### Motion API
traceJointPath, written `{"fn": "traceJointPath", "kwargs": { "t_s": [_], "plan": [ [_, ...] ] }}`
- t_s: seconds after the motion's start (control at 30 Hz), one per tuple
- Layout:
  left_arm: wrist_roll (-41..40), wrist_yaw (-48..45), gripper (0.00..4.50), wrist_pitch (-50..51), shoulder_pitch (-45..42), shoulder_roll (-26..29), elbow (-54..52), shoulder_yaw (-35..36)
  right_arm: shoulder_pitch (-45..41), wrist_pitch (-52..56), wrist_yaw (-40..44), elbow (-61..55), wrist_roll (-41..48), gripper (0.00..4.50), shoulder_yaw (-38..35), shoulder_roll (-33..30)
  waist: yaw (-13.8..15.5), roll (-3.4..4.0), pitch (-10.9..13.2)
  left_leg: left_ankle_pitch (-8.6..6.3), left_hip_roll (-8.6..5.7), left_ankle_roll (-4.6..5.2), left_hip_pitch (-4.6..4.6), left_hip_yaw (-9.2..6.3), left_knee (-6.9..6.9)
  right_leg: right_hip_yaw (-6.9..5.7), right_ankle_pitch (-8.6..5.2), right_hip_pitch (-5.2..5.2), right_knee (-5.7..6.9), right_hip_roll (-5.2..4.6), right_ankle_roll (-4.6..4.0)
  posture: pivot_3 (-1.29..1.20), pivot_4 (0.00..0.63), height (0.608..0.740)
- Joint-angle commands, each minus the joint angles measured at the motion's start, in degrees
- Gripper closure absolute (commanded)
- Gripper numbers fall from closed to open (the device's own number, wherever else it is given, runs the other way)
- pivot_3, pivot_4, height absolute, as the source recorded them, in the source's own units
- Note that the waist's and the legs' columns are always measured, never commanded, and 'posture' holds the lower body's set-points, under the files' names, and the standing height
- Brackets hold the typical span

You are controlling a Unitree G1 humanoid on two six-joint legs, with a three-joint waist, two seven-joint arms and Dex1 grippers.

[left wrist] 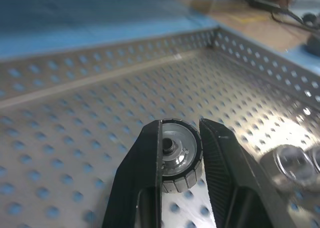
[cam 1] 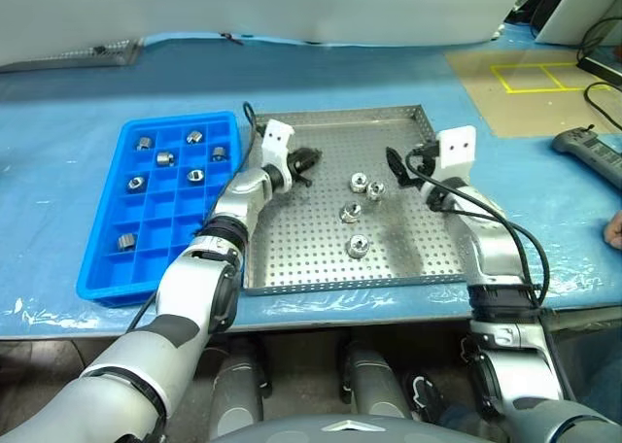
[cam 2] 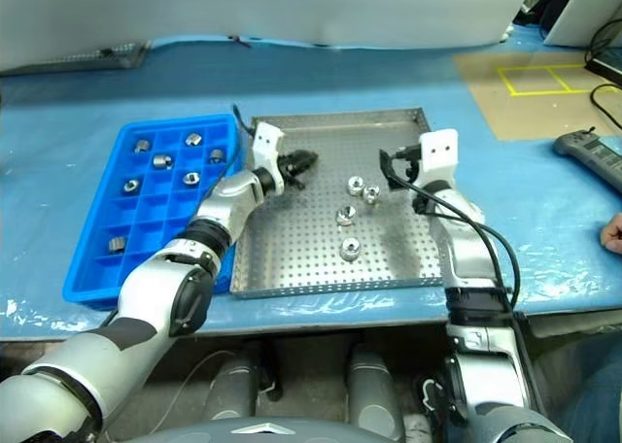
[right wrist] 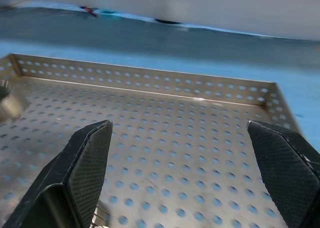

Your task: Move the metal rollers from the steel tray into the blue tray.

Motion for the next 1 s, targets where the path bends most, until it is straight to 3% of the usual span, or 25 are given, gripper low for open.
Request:
{"fn": "traceJointPath", "kwargs": {
  "t_s": [0.03,0.23,0.33,0.47,0.67,1.0],
  "plan": [
    [-1.2,3.2,3.69,2.2,4.9,1.0,-18.5,-0.3,-7.2,-4.1,5.5,6.7,1.3,0.00,1.8,1.4,0.8,0.00,0.0,0.06,0.03,0.08,0.01,0.00,0.00,0.01,0.00,-0.05,0.06,0.01,0.00,-0.02,0.150,0.740],
    [-0.6,11.3,3.69,18.7,22.2,3.3,-54.9,-1.4,-18.8,-11.8,12.5,25.5,0.6,0.00,3.1,5.0,4.5,0.01,0.0,0.12,0.17,-0.10,0.03,-0.03,-0.02,-0.16,-0.05,-0.04,0.21,0.02,-0.08,0.23,0.150,0.740],
    [0.0,14.7,3.69,24.3,31.4,5.1,-67.2,-0.5,-23.0,-15.8,14.5,34.2,0.1,0.00,3.2,6.9,6.8,0.01,0.0,0.10,0.26,-0.27,0.01,-0.07,-0.02,-0.28,-0.06,-0.02,0.22,0.02,-0.10,0.32,0.150,0.740],
    [0.3,19.0,3.69,29.1,40.0,6.5,-76.0,1.7,-27.2,-19.8,16.6,42.5,-0.4,0.00,3.1,9.4,9.4,0.07,0.1,0.12,0.27,-0.33,-0.02,-0.11,-0.04,-0.33,-0.07,-0.01,0.23,0.01,-0.11,0.41,0.150,0.740],
    [-0.1,21.9,3.69,29.3,44.9,7.8,-76.5,3.8,-29.6,-23.0,17.3,47.1,-0.7,0.00,2.4,11.2,12.0,0.08,0.1,0.17,0.18,-0.46,0.01,-0.24,-0.26,-0.31,-0.09,0.00,0.24,0.00,-0.07,0.42,0.150,0.740],
    [-0.5,19.5,3.69,24.3,36.6,10.5,-61.0,2.8,-26.8,-22.3,17.1,44.3,-0.7,0.00,2.5,10.2,12.2,0.07,0.1,0.56,0.16,-1.02,0.05,-0.43,-0.79,-0.33,-0.10,-0.23,0.27,0.08,-0.05,0.34,0.150,0.740]
  ]
}}
